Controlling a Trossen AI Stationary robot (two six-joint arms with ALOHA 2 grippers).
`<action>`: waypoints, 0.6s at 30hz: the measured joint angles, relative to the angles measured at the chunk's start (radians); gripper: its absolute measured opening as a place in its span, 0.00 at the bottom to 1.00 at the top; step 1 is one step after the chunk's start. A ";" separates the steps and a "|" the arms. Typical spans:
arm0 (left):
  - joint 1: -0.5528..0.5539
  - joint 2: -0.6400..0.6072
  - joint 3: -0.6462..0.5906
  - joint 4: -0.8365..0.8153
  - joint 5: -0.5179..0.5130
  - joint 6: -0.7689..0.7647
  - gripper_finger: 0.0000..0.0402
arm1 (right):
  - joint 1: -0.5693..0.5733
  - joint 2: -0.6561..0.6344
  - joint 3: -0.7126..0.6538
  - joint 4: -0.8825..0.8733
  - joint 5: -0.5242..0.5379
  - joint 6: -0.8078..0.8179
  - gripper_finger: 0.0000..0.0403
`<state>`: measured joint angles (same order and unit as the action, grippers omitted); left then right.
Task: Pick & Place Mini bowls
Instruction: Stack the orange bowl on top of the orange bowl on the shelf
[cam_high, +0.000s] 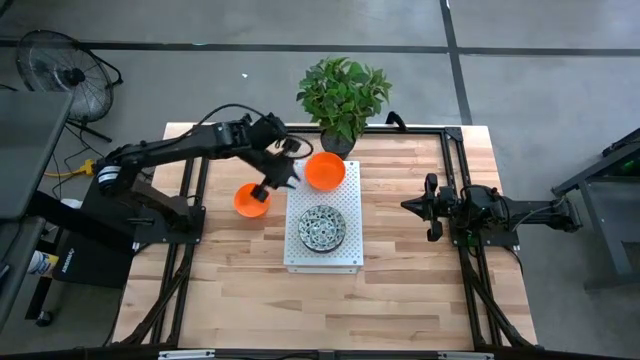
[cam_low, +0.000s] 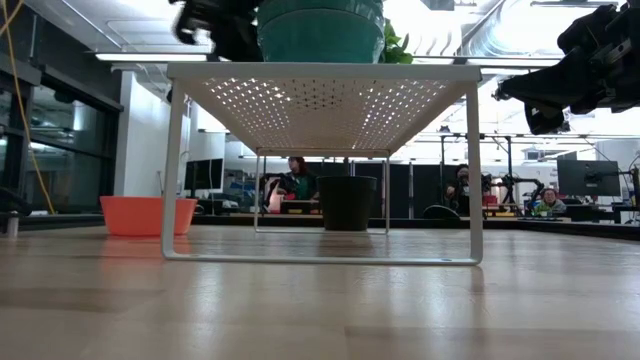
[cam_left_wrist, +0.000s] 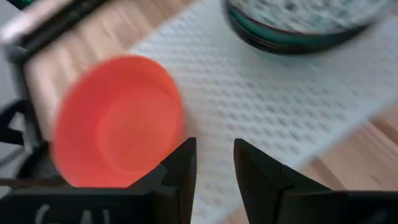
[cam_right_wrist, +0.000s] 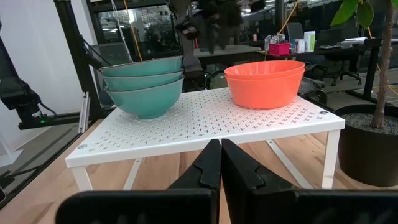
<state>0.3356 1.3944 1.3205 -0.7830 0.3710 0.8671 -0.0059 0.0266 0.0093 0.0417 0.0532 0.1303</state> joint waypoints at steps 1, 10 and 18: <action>-0.008 -0.004 0.000 -0.034 -0.010 0.008 0.26 | 0.000 0.000 0.000 0.000 0.000 0.000 0.00; -0.015 -0.016 0.000 -0.325 -0.067 0.016 0.26 | 0.000 0.000 0.000 0.000 0.000 0.000 0.00; -0.015 -0.039 0.000 -0.468 -0.118 0.002 0.26 | 0.000 0.000 0.000 0.000 0.000 0.000 0.00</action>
<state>0.3202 1.3552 1.3205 -1.2514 0.2527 0.8696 -0.0060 0.0269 0.0091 0.0414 0.0531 0.1303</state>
